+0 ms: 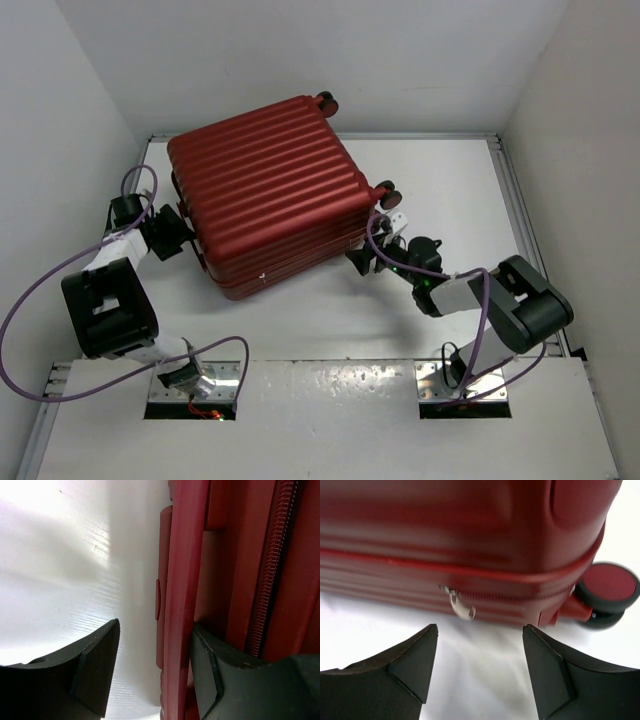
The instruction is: Pack the luggage
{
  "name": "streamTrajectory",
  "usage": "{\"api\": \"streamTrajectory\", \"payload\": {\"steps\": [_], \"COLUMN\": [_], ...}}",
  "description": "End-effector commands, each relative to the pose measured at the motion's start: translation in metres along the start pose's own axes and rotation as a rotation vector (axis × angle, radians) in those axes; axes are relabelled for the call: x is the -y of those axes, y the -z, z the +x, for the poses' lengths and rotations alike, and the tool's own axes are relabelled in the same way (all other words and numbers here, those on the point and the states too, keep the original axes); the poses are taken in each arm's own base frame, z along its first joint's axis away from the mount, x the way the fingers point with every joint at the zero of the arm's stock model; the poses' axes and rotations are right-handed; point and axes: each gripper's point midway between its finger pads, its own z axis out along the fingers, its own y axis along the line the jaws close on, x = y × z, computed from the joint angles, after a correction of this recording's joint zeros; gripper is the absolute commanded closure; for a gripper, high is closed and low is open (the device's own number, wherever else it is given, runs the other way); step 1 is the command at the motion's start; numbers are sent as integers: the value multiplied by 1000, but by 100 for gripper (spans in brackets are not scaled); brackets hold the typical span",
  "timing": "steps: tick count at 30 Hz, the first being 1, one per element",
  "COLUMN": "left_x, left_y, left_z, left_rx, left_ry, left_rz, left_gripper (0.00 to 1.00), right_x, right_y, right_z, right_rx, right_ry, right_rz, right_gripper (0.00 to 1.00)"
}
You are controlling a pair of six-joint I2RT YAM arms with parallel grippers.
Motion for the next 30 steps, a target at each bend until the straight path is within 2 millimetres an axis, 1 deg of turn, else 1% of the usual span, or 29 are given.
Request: {"api": "streamTrajectory", "payload": {"steps": [1, 2, 3, 6, 10, 11, 13, 14, 15, 16, 17, 18, 20, 21, 22, 23, 24, 26, 27, 28, 29, 30], "left_x": [6, 5, 5, 6, 8, 6, 6, 3, 4, 2, -1, 2, 0, -4, -8, -12, -11, -15, -19, -20, -17, -19], "left_y": [-12, -12, -13, -13, -10, -10, -8, -9, -9, -8, -9, -9, -9, -10, -9, -10, -12, -14, -16, -18, -18, -20], "left_z": [24, 23, 29, 29, 29, 32, 34, 38, 38, 40, 45, 47, 50, 54, 55, 62, 66, 67, 70, 72, 65, 66], "left_rx": [-71, -67, -79, -79, -69, -77, -75, -85, -85, -82, -92, -96, -104, -110, -112, -126, -140, -143, -152, -160, -154, -173], "left_ry": [26, 26, 22, 31, 36, 39, 39, 42, 51, 51, 55, 48, 51, 44, 37, 31, 27, 28, 32, 34, 32, 10], "left_rz": [18, 10, 10, 10, 14, 11, 11, 7, 7, -2, -6, -3, -6, -40, -57, -83, -84, -102, -117, -121, -118, -123], "left_gripper": [39, 39, 39, 39, 40, 40, 41, 41, 43, 43, 47, 48, 50, 51, 51, 53, 53, 55, 59, 61, 66, 69], "right_x": [-12, -13, -15, -14, -11, -7, -6, -4, 0, 2, 3, 3, 3, 2, 3, 2, 2, 1, 1, 2, 2, 1], "right_y": [-11, -12, -13, -16, -23, -26, -29, -32, -33, -35, -37, -37, -38, -38, -38, -38, -37, -37, -36, -36, -36, -34], "right_z": [-46, -46, -48, -48, -45, -47, -47, -51, -49, -50, -51, -50, -49, -49, -48, -48, -46, -44, -46, -44, -44, -44], "right_rx": [148, 148, 153, 153, 139, 144, 143, 151, 142, 141, 142, 137, 133, 134, 131, 129, 124, 119, 122, 116, 117, 116], "right_ry": [29, 28, 32, 35, 34, 33, 41, 45, 46, 47, 53, 58, 65, 69, 71, 71, 71, 78, 85, 89, 96, 111], "right_rz": [-50, -50, -53, -40, -20, -2, 16, 26, 51, 57, 61, 62, 60, 57, 56, 50, 50, 44, 45, 48, 48, 47], "right_gripper": [31, 32, 32, 35, 44, 51, 59, 61, 67, 69, 71, 77, 82, 86, 87, 90, 90, 95, 98, 100, 100, 100]}}
